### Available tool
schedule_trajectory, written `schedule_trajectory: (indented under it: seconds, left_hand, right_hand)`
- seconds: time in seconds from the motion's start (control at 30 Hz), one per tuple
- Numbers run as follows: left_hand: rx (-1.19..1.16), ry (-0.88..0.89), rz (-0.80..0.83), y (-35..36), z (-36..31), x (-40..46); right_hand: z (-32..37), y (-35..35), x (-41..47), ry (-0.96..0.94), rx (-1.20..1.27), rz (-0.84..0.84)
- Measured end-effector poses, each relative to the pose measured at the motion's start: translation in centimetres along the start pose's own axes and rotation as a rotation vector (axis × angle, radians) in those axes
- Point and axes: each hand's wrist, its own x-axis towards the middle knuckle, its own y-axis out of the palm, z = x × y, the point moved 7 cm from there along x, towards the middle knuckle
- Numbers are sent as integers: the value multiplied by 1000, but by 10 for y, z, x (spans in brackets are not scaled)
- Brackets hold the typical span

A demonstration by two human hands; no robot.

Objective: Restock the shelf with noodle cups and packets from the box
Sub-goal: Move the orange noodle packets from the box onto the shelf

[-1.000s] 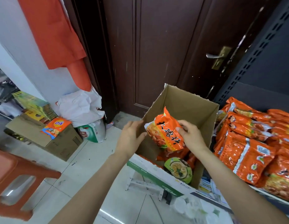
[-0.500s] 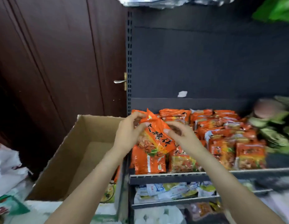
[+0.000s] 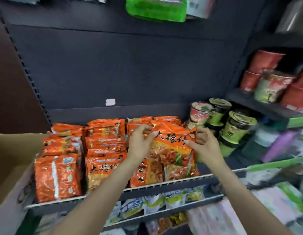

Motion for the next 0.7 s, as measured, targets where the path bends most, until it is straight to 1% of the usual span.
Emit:
schedule_trajectory:
  seconds: [0.1,0.23,0.33,0.47,0.6,0.67,0.7]
  left_hand:
    - [-2,-37,-13,39,-1,6]
    - [-40,-145,86,77,12,17]
    - [153,-145,184,87,25,30]
    - [505,-93,340,93,52,44]
    - [714,-34,603,117,69,55]
    - [811,-1,742,132,77,55]
    - [865,27,783,139,80,55]
  right_hand:
    - [-19,-29,20,1,-28,56]
    - [-38,-51,48,23,-85,40]
    - [-42,-57,70,-18,-160,11]
    - [-43,-63,93,-23,-202,-111]
    - [-44,-61,112,-42,-242,-154]
    - [-45,-60,119,-60,-267,-146]
    - [-45,-59,122,-65,-280,-137]
